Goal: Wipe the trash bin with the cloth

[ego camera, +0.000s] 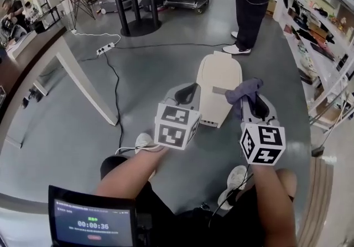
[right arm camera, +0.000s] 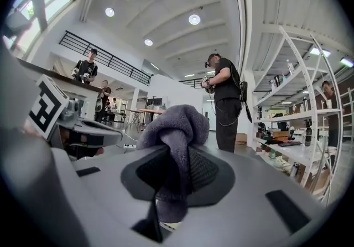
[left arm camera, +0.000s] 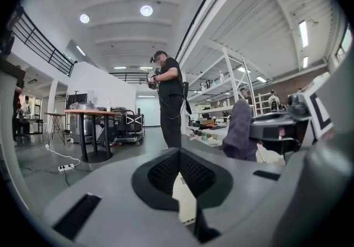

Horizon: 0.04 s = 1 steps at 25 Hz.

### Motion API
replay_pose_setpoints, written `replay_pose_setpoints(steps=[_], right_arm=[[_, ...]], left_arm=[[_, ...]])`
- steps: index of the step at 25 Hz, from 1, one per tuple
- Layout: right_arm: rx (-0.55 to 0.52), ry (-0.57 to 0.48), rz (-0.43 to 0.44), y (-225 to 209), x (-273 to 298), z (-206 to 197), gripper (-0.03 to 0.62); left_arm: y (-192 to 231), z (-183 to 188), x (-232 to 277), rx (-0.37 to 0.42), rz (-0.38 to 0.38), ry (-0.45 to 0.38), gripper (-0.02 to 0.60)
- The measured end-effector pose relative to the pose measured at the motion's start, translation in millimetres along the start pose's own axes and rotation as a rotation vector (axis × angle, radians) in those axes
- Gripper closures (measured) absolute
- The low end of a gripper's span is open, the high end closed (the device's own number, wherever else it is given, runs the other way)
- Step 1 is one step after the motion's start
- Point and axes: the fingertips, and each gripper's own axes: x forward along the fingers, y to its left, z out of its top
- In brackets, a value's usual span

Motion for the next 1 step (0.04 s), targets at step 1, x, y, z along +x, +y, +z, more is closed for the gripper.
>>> replay_pose_setpoints(steps=[1], right_arm=[[-0.001, -0.004, -0.005, -1.5, -0.1, 0.9, 0.513]], left_arm=[[-1.1, -1.0, 1.4, 0.008, -0.005, 0.003, 0.584]])
